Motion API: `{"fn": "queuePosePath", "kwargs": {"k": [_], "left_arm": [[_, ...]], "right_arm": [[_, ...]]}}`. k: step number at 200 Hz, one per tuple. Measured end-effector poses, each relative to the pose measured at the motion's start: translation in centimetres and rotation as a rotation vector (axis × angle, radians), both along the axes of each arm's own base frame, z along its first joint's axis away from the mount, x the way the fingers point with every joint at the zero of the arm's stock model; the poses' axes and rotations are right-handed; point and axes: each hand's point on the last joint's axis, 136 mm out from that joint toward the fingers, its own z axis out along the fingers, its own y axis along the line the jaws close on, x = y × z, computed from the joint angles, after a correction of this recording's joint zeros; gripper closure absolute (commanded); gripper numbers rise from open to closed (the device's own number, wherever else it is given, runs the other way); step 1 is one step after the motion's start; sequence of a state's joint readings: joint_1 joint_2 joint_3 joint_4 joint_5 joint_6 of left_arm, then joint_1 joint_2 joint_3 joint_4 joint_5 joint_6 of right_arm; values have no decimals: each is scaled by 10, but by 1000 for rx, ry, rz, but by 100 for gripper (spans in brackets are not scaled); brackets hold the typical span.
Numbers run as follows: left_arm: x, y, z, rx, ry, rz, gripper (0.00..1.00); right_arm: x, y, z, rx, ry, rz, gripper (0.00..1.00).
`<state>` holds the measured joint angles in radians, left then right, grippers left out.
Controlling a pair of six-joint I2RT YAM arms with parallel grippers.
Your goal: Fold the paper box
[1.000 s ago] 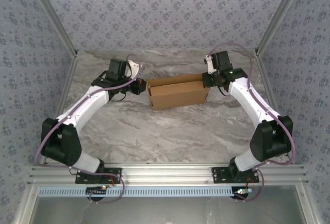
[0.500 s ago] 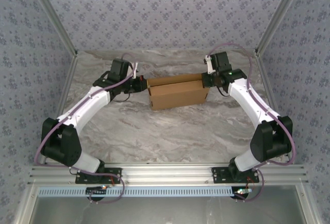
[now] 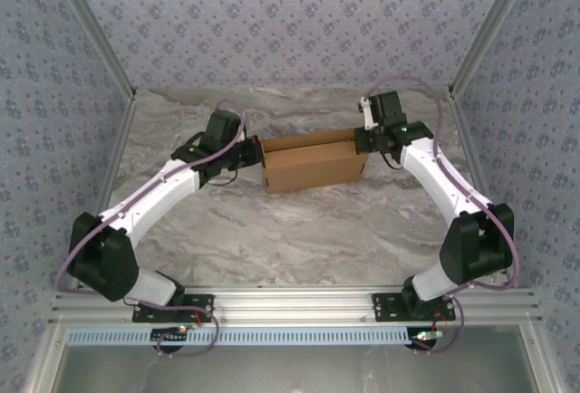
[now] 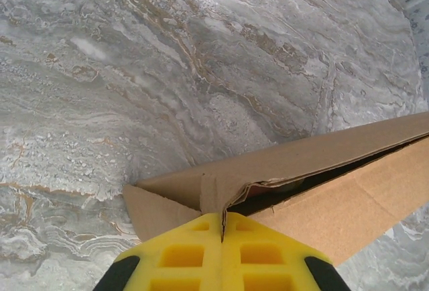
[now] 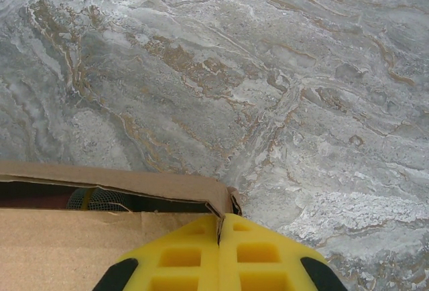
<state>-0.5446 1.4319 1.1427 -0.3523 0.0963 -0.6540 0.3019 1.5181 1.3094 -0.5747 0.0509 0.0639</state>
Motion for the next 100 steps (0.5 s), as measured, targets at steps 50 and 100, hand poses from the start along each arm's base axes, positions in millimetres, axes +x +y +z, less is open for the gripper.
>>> {"fn": "queuePosePath", "kwargs": {"k": [50,100], "left_arm": [[-6,-6,-2,12,-47,66,100],[-16,-10,-6,32,-143,102,99]], "right_arm": [[0,-2,0,-11,-3,-8,94],[1,-3,0,-17,-5,-14,94]]}}
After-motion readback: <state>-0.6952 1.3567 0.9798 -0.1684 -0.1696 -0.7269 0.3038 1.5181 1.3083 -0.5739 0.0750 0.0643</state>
